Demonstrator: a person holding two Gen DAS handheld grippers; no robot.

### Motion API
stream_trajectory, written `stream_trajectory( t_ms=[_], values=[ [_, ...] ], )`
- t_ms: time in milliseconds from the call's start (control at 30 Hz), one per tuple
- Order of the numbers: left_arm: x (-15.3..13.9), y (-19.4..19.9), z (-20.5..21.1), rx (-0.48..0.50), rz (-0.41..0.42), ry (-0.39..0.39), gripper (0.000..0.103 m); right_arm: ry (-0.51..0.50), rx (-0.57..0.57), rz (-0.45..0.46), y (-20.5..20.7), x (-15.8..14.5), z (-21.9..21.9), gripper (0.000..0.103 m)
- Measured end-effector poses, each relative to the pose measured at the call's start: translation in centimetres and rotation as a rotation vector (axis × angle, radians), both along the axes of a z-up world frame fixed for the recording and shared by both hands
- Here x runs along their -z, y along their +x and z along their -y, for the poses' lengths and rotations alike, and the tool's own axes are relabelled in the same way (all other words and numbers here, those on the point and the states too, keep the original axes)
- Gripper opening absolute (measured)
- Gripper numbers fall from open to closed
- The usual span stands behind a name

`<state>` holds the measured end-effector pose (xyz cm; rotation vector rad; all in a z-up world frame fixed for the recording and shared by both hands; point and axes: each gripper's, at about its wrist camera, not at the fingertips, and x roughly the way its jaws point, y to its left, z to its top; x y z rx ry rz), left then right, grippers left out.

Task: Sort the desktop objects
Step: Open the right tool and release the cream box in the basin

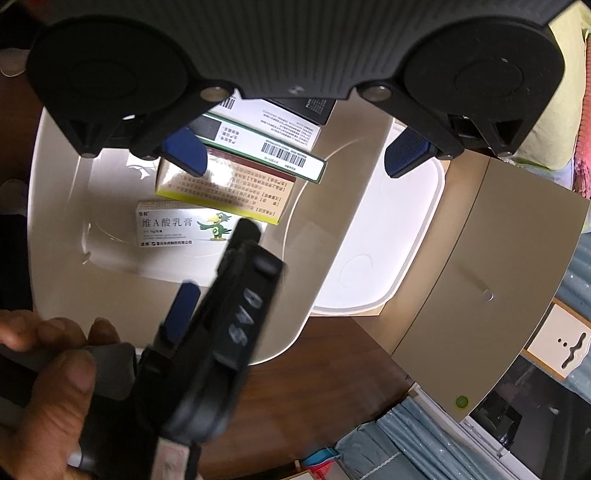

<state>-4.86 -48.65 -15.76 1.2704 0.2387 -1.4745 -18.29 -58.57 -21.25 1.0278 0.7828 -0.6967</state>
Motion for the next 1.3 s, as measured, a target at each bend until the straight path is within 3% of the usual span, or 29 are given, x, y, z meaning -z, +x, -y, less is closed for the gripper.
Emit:
stream_trajectory(
  t_ms=[67,200,300,433,733,833,1000,1300],
  values=[
    [0.0,0.0,0.0,-0.001,-0.002,-0.002,0.103,-0.085,-0.044,-0.087,0.1,-0.6,-0.3,0.071],
    [-0.1,0.0,0.0,0.000,-0.004,-0.004,0.103,-0.218,-0.182,-0.254,0.2,-1.5,-1.3,0.030],
    [-0.1,-0.1,-0.1,0.003,-0.003,-0.004,0.103,-0.296,-0.332,-0.384,1.6,-0.8,-2.3,0.016],
    [-0.2,-0.1,-0.1,0.003,-0.003,-0.006,0.103,-0.316,-0.458,-0.487,2.8,0.6,-2.9,0.009],
    [-0.2,-0.1,-0.2,0.010,-0.002,-0.007,0.103,-0.351,-0.607,-0.634,3.8,3.0,-3.8,0.008],
    [-0.3,-0.1,-0.2,0.009,-0.002,-0.007,0.103,-0.321,-0.630,-0.626,3.9,3.6,-3.9,0.008],
    [-0.3,0.0,-0.2,0.007,0.000,-0.004,0.103,-0.194,-0.590,-0.508,3.4,3.2,-3.2,0.008],
    [-0.2,-0.2,-0.3,0.013,0.002,0.002,0.103,-0.238,-0.595,-0.518,3.5,3.6,-2.9,0.008]
  ],
)
